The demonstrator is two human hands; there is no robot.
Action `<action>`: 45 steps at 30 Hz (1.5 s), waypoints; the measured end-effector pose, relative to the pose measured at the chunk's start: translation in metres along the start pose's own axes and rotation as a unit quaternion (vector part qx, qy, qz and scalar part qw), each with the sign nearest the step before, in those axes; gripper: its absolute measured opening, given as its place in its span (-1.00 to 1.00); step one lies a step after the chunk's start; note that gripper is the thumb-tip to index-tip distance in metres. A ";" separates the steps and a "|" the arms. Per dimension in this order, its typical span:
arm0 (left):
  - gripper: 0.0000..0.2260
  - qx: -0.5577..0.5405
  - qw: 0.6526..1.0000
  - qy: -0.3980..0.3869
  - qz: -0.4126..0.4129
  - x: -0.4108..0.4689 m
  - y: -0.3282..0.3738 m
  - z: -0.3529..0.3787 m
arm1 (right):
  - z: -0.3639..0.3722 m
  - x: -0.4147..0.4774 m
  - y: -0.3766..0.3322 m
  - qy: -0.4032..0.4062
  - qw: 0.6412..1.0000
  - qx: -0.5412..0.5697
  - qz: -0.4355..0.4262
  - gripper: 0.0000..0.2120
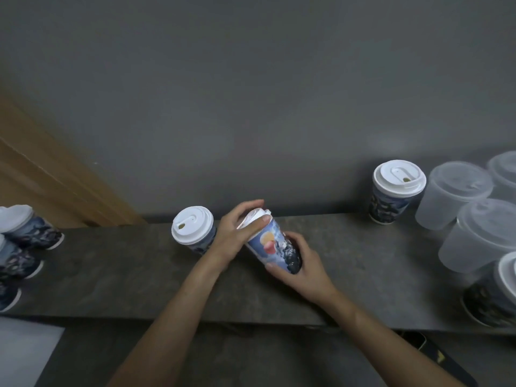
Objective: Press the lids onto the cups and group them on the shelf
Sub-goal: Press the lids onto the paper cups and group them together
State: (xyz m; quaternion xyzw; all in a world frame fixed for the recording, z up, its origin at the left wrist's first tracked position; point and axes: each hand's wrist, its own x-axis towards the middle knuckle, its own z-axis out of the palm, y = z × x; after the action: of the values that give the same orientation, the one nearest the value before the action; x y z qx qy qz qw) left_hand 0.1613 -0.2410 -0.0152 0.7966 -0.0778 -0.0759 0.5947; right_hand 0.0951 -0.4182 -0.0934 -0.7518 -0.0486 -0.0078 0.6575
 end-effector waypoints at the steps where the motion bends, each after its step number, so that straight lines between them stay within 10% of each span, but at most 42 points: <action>1: -0.54 0.007 1.000 -0.002 0.012 -0.004 0.005 0.001 | -0.001 -0.003 -0.008 -0.003 1.000 0.026 0.011 -0.40; 7: -0.62 -0.057 0.993 -0.012 0.099 -0.026 0.064 -0.007 | -0.010 -0.034 -0.094 -0.052 0.966 0.231 0.101 -0.48; 18: -0.62 -0.130 0.981 0.053 0.133 -0.031 0.136 0.003 | -0.040 -0.035 -0.182 -0.088 0.952 0.276 0.096 -0.51; 24: -0.41 -0.245 0.965 -0.029 0.089 -0.017 0.138 -0.001 | -0.052 -0.012 -0.176 -0.266 0.802 0.499 0.192 -0.42; 28: -0.50 -0.238 0.967 -0.026 0.084 -0.008 0.135 0.003 | -0.052 -0.005 -0.164 -0.301 0.778 0.517 0.190 -0.42; 30: -0.62 -0.217 0.972 -0.012 0.093 -0.006 0.136 0.002 | -0.052 -0.006 -0.166 -0.281 0.818 0.470 0.176 -0.40; 33: -0.62 -0.109 0.985 0.021 0.133 -0.006 0.139 0.002 | -0.050 -0.004 -0.159 -0.088 0.985 0.127 0.079 -0.42; 40: -0.27 -0.238 0.971 -0.010 0.011 0.009 0.139 0.016 | -0.049 0.007 -0.156 -0.103 0.965 0.230 0.069 -0.48; 45: -0.49 -0.263 0.963 0.018 -0.046 0.022 0.138 0.025 | -0.048 0.015 -0.152 -0.090 0.963 0.236 0.098 -0.47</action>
State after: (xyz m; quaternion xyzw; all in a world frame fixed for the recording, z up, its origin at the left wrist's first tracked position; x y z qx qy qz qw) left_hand 0.1725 -0.3079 0.1099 0.6159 -0.0079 -0.1067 0.7806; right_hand 0.0995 -0.4451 0.0647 -0.5739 -0.0341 0.1364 0.8067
